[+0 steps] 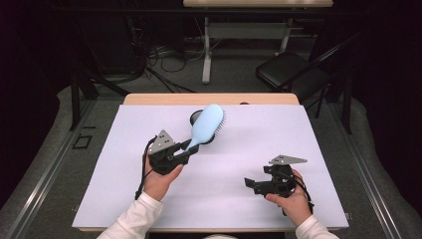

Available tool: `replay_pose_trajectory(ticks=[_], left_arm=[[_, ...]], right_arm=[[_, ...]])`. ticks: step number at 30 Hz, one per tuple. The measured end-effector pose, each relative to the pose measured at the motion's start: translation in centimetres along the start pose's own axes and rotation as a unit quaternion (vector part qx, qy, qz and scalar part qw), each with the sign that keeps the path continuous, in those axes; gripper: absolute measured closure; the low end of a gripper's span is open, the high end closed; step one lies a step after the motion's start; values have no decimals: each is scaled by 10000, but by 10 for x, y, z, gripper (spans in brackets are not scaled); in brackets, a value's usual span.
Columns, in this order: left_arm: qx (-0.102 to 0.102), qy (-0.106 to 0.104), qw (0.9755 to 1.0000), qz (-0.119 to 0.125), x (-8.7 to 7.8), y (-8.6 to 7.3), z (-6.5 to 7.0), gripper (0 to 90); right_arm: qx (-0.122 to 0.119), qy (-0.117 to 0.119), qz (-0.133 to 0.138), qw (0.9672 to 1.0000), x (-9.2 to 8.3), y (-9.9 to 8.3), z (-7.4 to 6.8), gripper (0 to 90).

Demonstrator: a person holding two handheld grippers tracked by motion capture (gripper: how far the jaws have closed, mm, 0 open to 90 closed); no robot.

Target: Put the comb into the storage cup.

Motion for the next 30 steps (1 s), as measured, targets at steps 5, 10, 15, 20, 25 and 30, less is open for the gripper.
replay_pose_trajectory(ticks=[5,10,15,20,25,30], left_arm=[[-2,2,10000,2,-1,0,0,694],[-35,14,10000,24,-1,1,-1,694],[-36,22,10000,33,-2,1,-3,694],[-35,30,10000,36,-2,1,-3,694],[-38,60,10000,53,-3,1,-5,694],[-44,61,10000,65,-3,1,-5,694]], right_arm=[[-26,69,-23,10000,-4,22,-7,75],[-30,134,-57,9999,-4,34,-10,76],[66,199,-70,9998,-3,53,-11,79],[86,177,-63,9998,-2,66,-9,83],[66,136,-97,9998,-1,84,-7,87],[56,133,-72,9999,-1,95,-8,92]])
Point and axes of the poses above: each handheld gripper's, and its own axes: x roughly forward along the jaws, y roughly out of its top, z roughly to its right, the point moved 10 cm from there along x, roughly forward along the jaws, and after that the axes turned 3 degrees about x, right-handed, at the moved point
